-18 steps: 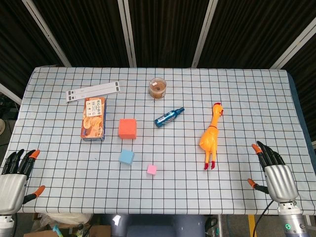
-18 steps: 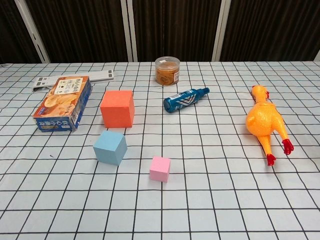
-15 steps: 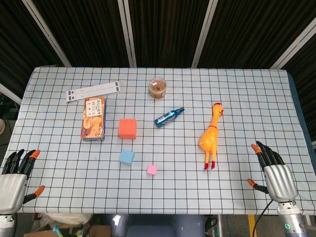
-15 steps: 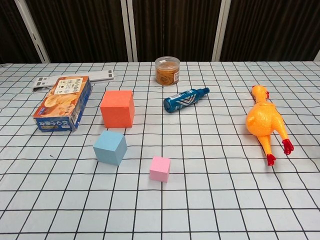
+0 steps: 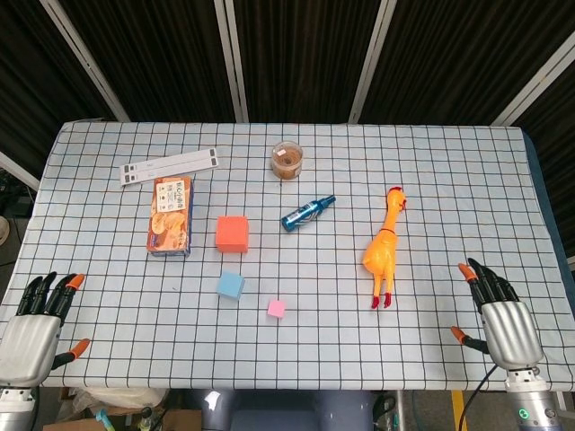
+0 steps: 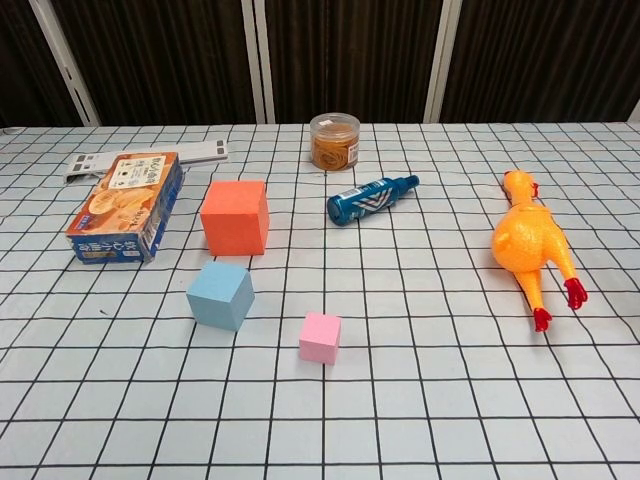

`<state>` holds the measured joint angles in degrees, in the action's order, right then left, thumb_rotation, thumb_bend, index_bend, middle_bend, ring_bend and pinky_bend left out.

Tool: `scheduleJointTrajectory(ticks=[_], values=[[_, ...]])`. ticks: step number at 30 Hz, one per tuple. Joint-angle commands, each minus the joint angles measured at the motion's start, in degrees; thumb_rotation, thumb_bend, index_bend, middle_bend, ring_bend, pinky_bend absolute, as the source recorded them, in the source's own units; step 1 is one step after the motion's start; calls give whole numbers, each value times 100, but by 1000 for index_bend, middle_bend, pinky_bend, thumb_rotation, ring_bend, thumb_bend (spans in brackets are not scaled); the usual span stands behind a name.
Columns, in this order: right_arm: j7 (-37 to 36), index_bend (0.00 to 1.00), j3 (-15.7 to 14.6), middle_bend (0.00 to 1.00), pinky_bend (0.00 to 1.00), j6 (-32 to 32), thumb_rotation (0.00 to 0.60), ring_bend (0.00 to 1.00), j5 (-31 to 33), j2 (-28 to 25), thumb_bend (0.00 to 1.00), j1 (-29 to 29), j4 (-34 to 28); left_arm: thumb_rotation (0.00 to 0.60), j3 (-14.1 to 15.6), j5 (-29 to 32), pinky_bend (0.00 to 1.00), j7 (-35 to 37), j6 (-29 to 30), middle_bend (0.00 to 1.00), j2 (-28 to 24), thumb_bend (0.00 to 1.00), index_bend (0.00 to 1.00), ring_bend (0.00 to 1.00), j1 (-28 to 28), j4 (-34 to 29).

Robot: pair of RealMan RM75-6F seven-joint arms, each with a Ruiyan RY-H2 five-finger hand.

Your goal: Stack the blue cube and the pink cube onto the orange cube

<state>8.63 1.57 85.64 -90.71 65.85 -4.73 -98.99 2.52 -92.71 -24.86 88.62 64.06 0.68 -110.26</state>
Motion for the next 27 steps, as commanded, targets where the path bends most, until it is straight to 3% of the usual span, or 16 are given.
scheduleJointTrajectory(ticks=[1, 12, 14, 16, 19, 22, 27], values=[[5, 81, -18, 73, 193, -36, 600, 128, -4, 3, 160, -9, 14, 600, 17, -26, 0, -25, -19, 89, -3, 195, 0, 0, -4, -7], [-24, 81, -2, 74, 194, -152, 600, 128, 76, 38, 161, -53, 40, 600, -12, -74, 0, 225, -102, 113, -26, 195, 0, 0, -77, -21], [-29, 81, -3, 73, 194, -158, 600, 128, 76, 39, 161, -57, 41, 600, -3, -101, 0, 321, -200, 181, -40, 195, 0, 2, -137, -35], [-35, 81, -9, 73, 194, -161, 600, 128, 61, 38, 161, -60, 36, 600, -2, -44, 0, 460, -465, 331, -119, 195, 0, 37, -279, -134], [-50, 81, -10, 73, 194, -147, 600, 128, 42, 29, 161, -59, 22, 600, -80, 45, 24, 641, -881, 555, -291, 195, 3, 181, -561, -340], [-76, 81, -3, 73, 194, -140, 600, 128, 48, 19, 161, -57, 20, 600, -231, 116, 186, 951, -1189, 755, -372, 197, 41, 370, -843, -546], [-133, 81, -4, 74, 194, -150, 600, 128, 62, -8, 160, -56, 17, 600, -582, 338, 522, 911, -1337, 931, -136, 198, 112, 612, -1162, -704]])
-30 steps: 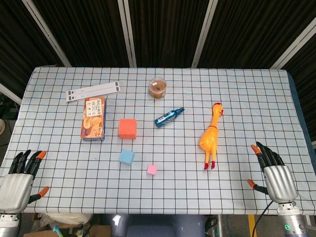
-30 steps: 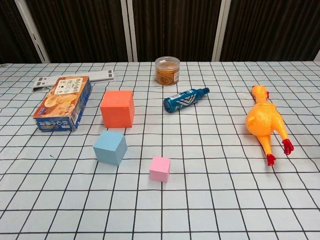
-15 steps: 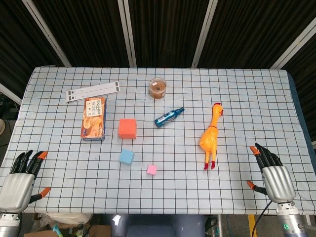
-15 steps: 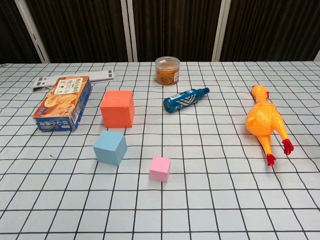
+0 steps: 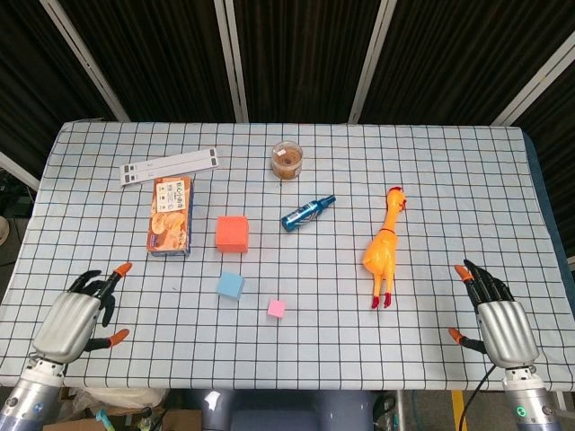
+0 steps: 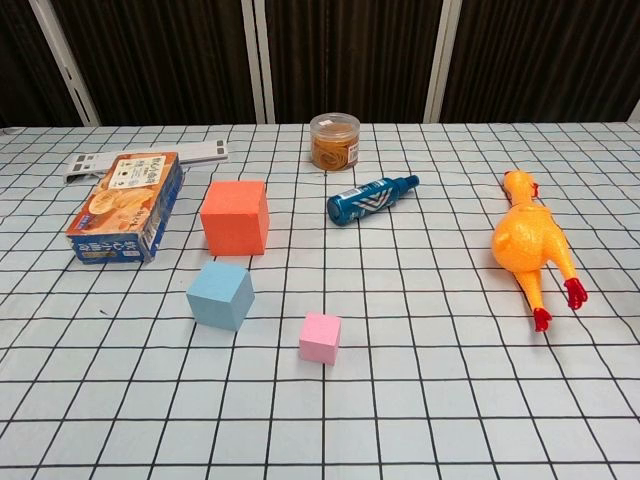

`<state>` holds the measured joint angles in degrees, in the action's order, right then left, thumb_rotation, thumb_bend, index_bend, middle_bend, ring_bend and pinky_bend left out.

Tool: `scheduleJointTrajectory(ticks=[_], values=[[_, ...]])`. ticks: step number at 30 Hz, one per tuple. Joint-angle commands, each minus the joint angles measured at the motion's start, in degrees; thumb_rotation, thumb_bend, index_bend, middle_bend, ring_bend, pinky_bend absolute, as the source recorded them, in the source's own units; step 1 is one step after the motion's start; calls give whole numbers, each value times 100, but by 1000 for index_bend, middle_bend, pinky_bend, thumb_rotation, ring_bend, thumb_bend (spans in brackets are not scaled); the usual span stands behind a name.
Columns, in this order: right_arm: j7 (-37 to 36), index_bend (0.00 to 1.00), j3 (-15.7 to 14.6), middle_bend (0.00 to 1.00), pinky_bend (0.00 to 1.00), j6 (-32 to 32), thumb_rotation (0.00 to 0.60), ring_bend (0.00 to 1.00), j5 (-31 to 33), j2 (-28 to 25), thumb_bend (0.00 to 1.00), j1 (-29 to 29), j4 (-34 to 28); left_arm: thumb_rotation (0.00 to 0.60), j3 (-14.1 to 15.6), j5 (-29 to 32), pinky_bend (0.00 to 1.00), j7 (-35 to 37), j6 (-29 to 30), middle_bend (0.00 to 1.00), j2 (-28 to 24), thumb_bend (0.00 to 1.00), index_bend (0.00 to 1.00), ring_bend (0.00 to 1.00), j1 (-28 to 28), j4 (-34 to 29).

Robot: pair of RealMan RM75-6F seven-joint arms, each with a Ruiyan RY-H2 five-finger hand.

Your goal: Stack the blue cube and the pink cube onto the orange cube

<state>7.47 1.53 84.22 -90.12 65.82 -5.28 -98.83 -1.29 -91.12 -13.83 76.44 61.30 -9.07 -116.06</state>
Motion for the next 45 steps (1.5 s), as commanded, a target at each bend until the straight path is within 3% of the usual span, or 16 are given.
scheduleJointTrajectory(ticks=[1, 4, 10, 18, 23, 34, 45], values=[[-27, 81, -2, 74, 194, -16, 600, 128, 5, -12, 160, -4, 1, 600, -266, 302, 578, -415, -165, 956, 217, 197, 129, 654, -246, -160], [-57, 81, -11, 74, 207, -31, 600, 128, 0, -33, 160, -8, -11, 600, -445, 709, 680, -1189, -382, 996, 443, 181, 186, 737, -476, -243], [-110, 81, -25, 74, 227, -41, 600, 128, -24, -53, 160, -13, -12, 600, -755, 1931, 761, -2613, -822, 1000, 966, 131, 239, 799, -1038, -440], [-147, 81, -29, 74, 248, -112, 600, 128, -3, -55, 161, -44, 16, 600, -1138, 3635, 779, -3755, -1090, 1000, 1620, 114, 220, 812, -1963, -414], [-163, 81, -19, 73, 252, -119, 600, 128, 25, -66, 160, -47, 22, 600, -1166, 4319, 780, -4472, -966, 1000, 2094, 112, 187, 812, -2523, -215], [-254, 81, -11, 74, 252, -100, 600, 128, 26, -96, 159, -44, 49, 600, -1261, 5211, 780, -4730, -774, 1000, 2895, 123, 258, 812, -3246, 458], [-229, 81, -13, 74, 252, -165, 600, 128, 45, -57, 161, -79, 82, 600, -1145, 5474, 780, -4576, -711, 1000, 3060, 152, 277, 812, -3572, 820]])
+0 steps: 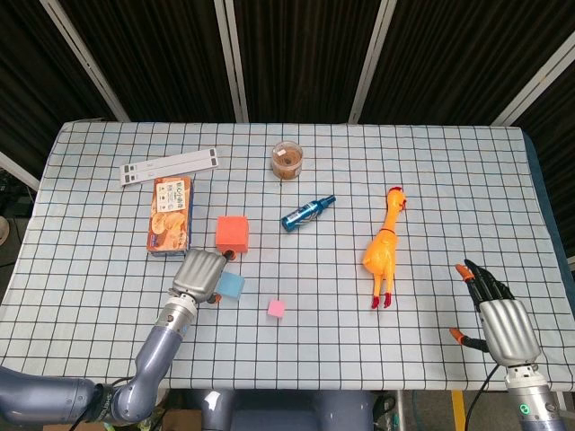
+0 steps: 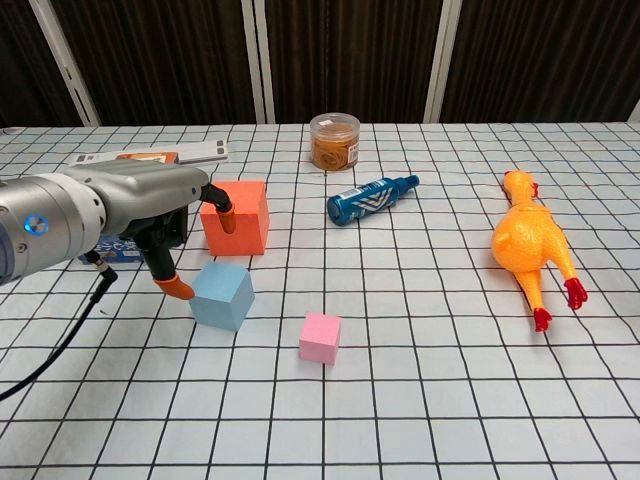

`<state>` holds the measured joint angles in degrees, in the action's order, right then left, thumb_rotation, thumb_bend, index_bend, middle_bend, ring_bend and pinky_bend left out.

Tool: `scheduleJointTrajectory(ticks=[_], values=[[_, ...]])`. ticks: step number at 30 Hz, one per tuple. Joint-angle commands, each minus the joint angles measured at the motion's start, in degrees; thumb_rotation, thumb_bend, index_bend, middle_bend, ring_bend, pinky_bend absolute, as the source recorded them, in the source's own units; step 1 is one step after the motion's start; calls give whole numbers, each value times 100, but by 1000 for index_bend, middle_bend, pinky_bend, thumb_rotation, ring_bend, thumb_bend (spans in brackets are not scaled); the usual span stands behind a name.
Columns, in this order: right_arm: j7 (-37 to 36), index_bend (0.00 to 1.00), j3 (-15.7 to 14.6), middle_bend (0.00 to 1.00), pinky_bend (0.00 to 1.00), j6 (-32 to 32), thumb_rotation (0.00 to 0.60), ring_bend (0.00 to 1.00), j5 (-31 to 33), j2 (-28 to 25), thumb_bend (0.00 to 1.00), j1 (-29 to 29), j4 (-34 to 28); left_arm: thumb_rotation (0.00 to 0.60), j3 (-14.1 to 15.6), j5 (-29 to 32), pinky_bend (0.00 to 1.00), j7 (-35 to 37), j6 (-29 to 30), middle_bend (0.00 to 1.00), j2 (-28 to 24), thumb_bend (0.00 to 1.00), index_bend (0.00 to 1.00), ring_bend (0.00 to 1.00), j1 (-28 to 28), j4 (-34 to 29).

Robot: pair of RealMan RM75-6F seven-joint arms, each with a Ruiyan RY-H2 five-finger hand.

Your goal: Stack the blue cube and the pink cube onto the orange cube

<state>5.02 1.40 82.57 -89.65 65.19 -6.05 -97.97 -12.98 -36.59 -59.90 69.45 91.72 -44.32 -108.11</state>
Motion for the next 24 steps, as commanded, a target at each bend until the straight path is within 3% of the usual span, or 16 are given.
scheduleJointTrajectory(ticks=[1, 24], values=[[22, 81, 0, 74, 252, 2, 600, 128, -2, 8, 161, -2, -6, 600, 37, 21, 780, 38, -16, 1000, 26, 152, 281, 812, -66, 30], [29, 81, 5, 73, 252, -29, 600, 128, 54, 15, 160, -13, 15, 600, 400, 111, 780, 271, 83, 1000, 187, 184, 342, 812, -330, 371]])
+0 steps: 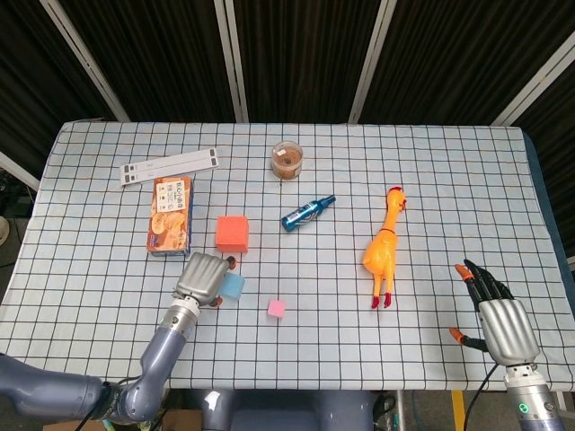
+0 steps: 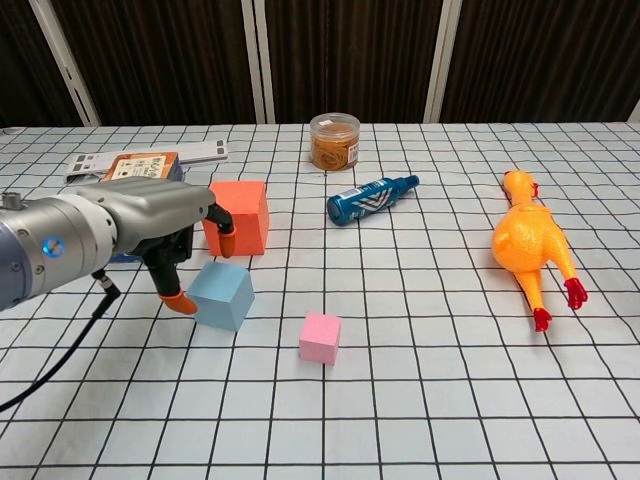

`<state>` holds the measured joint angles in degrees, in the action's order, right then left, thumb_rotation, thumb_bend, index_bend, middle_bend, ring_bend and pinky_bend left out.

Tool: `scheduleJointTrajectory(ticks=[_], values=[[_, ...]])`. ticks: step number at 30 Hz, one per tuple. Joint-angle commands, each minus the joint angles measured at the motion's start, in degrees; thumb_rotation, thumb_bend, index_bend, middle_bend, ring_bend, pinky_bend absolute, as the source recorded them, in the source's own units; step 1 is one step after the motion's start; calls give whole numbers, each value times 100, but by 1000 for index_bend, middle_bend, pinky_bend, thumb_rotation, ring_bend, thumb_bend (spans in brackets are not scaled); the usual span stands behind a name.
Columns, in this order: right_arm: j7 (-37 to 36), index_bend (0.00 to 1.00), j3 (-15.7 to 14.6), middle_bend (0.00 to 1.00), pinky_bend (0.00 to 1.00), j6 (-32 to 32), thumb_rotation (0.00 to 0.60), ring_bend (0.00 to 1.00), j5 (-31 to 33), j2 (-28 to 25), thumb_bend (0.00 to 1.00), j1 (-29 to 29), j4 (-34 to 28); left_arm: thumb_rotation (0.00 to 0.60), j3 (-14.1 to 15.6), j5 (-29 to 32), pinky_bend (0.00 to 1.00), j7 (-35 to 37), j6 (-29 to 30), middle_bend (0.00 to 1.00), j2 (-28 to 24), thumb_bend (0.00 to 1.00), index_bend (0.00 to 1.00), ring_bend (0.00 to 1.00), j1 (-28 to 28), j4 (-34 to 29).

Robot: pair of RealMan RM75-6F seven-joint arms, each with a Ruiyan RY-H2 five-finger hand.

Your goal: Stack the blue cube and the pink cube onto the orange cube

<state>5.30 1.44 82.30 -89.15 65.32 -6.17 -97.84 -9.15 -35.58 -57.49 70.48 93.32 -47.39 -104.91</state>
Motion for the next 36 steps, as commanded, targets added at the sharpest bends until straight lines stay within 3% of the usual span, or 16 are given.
scheduleJointTrajectory(ticks=[1, 13, 26, 31, 36], values=[[2, 81, 2, 73, 251, -9, 600, 128, 9, 4, 160, -4, 6, 600, 23, 15, 780, 43, -31, 1000, 45, 184, 342, 812, -37, 87], [7, 81, 4, 73, 251, -33, 600, 128, 23, 19, 161, -20, 28, 600, 110, -74, 780, 197, -77, 1000, 161, 225, 417, 812, -130, 262], [-53, 92, -14, 74, 252, -35, 600, 128, -6, 3, 160, -23, 24, 600, 99, -94, 780, 288, 169, 1000, 30, 248, 421, 812, -105, 28], [-49, 95, -16, 74, 251, -12, 600, 128, -24, 9, 160, -18, 19, 600, -145, 84, 780, 344, 391, 1000, -265, 248, 425, 812, -72, -440], [-29, 96, -29, 74, 252, 2, 600, 128, -54, 11, 161, -14, 0, 600, -720, 790, 780, 275, 547, 1000, -693, 248, 434, 812, -210, -967]])
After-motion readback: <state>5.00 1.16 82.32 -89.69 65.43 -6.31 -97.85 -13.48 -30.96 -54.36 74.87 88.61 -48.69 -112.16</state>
